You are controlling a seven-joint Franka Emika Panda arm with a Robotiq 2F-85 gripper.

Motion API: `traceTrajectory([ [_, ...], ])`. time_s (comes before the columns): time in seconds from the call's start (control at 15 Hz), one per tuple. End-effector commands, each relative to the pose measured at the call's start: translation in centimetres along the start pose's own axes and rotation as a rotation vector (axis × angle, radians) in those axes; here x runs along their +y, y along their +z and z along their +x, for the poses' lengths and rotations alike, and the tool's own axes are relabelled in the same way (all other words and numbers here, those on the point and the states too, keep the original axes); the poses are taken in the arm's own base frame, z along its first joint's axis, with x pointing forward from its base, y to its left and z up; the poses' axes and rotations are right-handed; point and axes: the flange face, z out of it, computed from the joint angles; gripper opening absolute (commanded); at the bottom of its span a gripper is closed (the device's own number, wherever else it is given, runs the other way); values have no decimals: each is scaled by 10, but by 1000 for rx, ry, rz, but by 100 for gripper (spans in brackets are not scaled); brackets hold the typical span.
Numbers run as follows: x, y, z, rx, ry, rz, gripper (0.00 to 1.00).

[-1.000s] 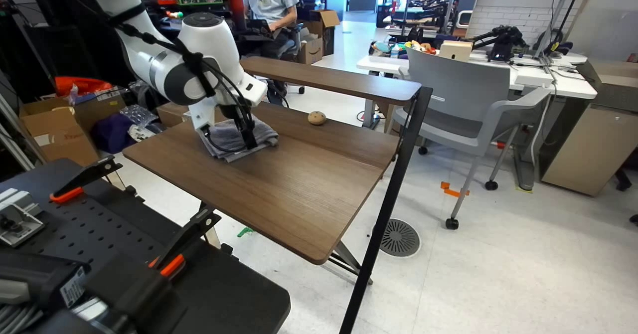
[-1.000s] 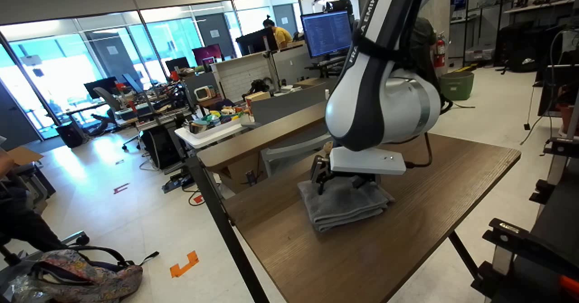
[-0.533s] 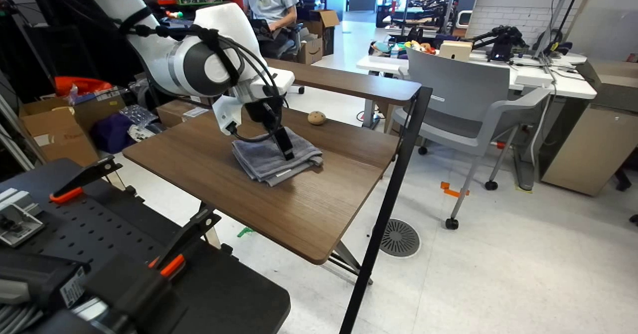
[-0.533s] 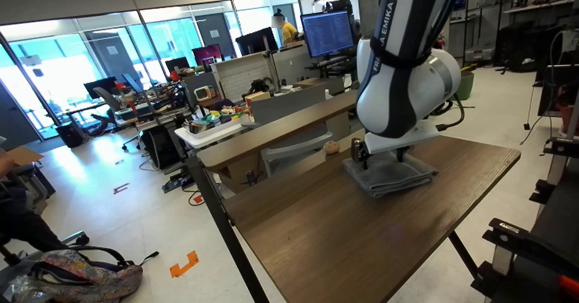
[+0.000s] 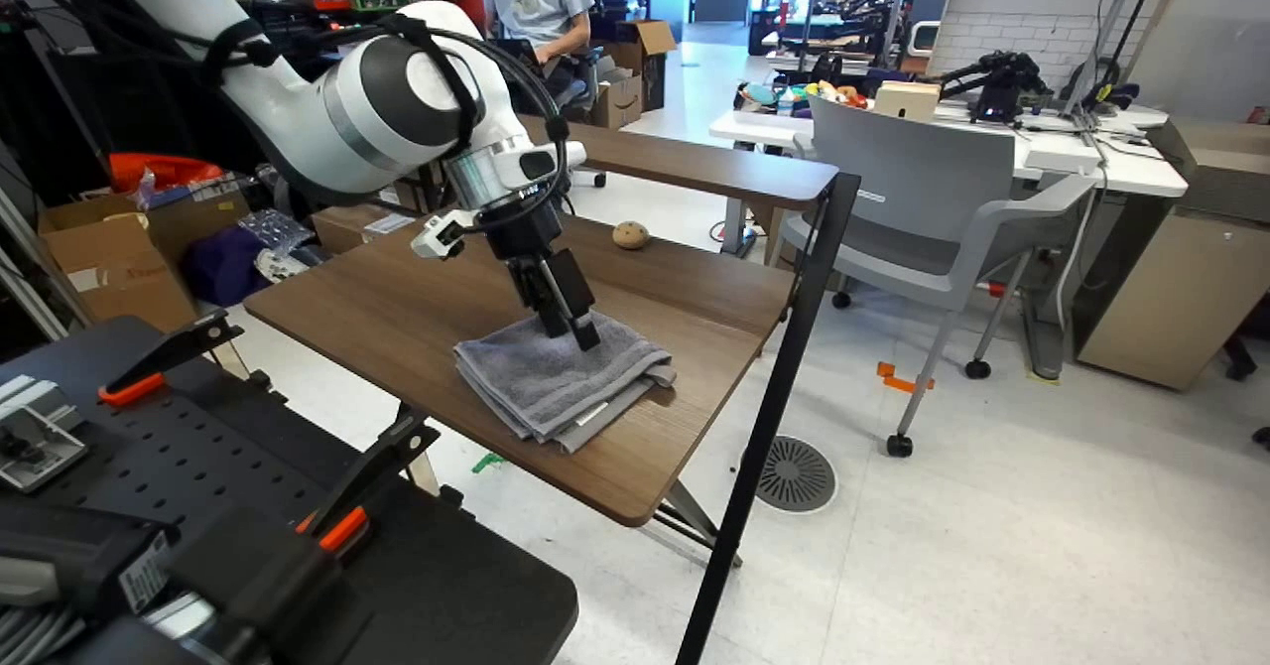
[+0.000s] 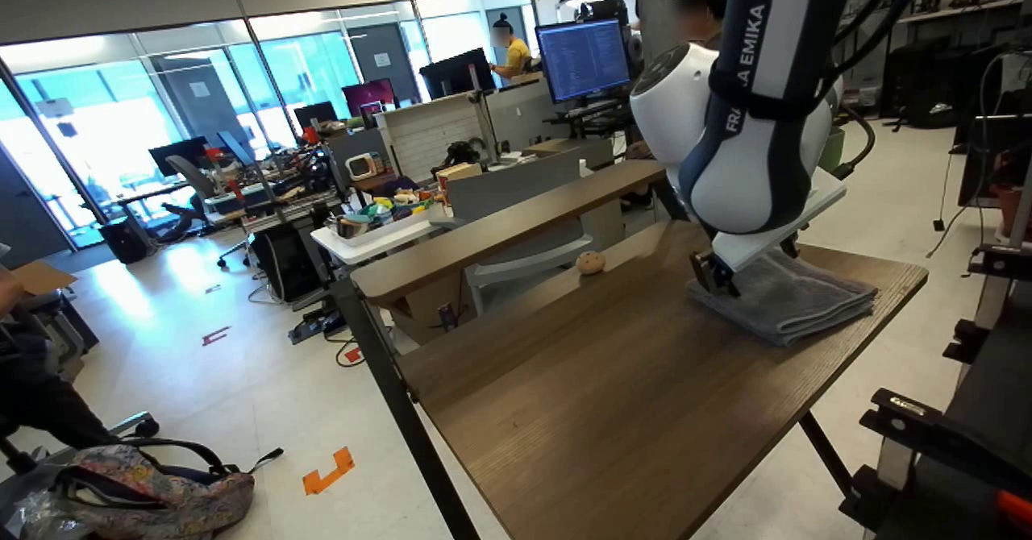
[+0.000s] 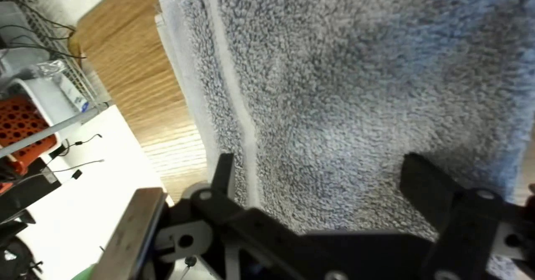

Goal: Move the brown plushy to the left and then wipe the table with the towel

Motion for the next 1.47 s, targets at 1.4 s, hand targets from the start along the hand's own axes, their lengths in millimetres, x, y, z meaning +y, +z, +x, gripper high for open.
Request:
traceTrajectory([
  [1.4,-9,-204,-40,115,85,785,100],
])
